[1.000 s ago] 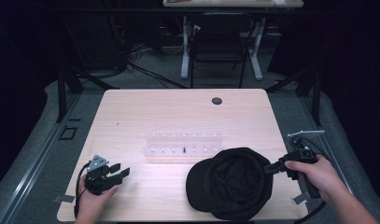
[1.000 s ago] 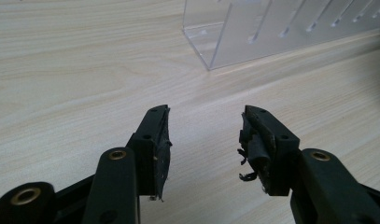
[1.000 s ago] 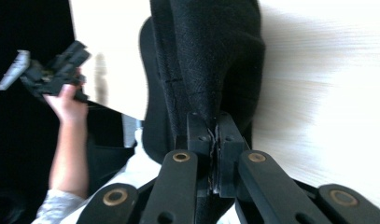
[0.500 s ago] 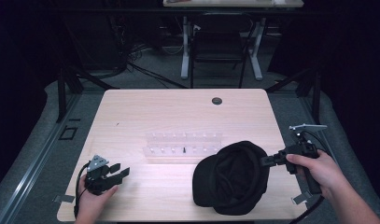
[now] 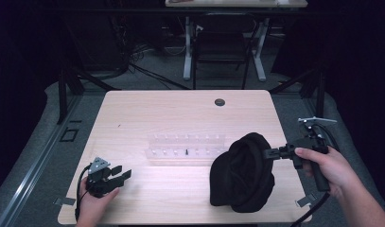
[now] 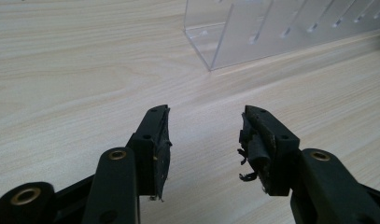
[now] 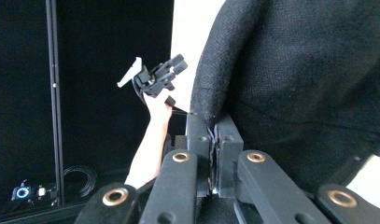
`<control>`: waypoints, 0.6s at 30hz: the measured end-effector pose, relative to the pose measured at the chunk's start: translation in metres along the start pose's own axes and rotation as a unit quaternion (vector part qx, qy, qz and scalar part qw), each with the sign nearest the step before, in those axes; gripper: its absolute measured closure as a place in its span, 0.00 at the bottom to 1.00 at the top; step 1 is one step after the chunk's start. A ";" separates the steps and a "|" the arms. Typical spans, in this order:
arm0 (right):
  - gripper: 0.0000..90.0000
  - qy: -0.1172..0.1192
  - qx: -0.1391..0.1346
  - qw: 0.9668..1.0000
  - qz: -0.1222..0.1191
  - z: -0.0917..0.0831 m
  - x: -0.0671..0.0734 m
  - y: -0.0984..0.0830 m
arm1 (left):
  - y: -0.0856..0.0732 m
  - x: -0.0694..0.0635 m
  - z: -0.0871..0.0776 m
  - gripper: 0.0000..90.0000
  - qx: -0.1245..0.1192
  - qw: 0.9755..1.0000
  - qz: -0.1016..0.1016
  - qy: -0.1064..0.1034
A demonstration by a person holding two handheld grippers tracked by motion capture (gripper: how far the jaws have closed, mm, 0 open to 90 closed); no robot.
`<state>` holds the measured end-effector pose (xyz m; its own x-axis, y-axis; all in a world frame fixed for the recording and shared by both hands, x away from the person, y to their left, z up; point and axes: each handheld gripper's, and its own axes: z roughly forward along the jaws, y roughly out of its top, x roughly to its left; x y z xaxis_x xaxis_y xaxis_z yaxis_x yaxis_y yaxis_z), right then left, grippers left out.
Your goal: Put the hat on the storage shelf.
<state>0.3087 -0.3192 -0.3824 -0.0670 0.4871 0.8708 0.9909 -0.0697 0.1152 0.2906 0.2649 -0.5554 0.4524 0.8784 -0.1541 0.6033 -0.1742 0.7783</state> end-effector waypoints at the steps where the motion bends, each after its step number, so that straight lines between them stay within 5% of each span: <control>1: 0.98 0.000 -0.003 1.000 -0.003 -0.002 0.003 0.000 | 0.000 0.000 0.000 0.58 0.000 1.000 0.000 0.000; 18: 0.98 0.007 -0.051 0.999 -0.020 -0.028 0.027 0.005 | 0.000 -0.001 0.003 0.57 0.001 1.000 -0.001 -0.002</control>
<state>0.3086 -0.3309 -0.3452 -0.1081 0.4792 0.8710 0.9706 -0.1386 0.1967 0.2921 0.2631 -0.5571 0.4548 0.8765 -0.1577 0.6049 -0.1740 0.7771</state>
